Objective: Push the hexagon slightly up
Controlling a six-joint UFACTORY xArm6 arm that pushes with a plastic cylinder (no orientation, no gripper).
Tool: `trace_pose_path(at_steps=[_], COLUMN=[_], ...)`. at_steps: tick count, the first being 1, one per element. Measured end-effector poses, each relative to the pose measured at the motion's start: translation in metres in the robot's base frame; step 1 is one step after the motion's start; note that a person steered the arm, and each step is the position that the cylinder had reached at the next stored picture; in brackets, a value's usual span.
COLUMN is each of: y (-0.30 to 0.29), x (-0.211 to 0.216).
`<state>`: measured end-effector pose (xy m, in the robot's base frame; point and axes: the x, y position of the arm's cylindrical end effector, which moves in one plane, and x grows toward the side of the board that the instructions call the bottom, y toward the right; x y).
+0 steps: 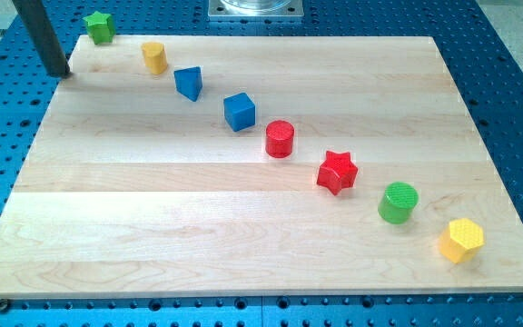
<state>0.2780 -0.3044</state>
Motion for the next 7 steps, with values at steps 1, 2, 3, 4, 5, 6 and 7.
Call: trace_pose_path(at_steps=[1,2,3,4,5,6,7], y=[0.000,0.001,0.001,0.001,0.000,0.000,0.024], x=[0.000,0.000,0.000,0.000,0.001,0.001,0.008])
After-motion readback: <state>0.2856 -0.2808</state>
